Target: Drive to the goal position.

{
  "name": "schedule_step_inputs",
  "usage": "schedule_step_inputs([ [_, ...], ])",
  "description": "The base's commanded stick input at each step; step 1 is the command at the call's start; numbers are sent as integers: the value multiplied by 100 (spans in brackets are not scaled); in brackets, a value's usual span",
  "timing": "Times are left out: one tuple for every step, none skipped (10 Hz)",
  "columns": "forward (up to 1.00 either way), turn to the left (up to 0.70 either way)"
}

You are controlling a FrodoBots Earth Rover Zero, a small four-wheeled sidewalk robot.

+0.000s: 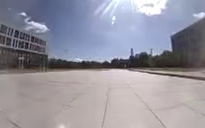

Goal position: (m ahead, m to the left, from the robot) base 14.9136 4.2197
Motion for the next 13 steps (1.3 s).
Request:
schedule_step_inputs([
  [70,1],
  [70,1],
  [70,1],
  [70,1],
  [70,1],
  [70,1],
  [70,1],
  [70,1],
  [70,1],
  [70,1],
  [70,1],
  [70,1],
  [70,1],
])
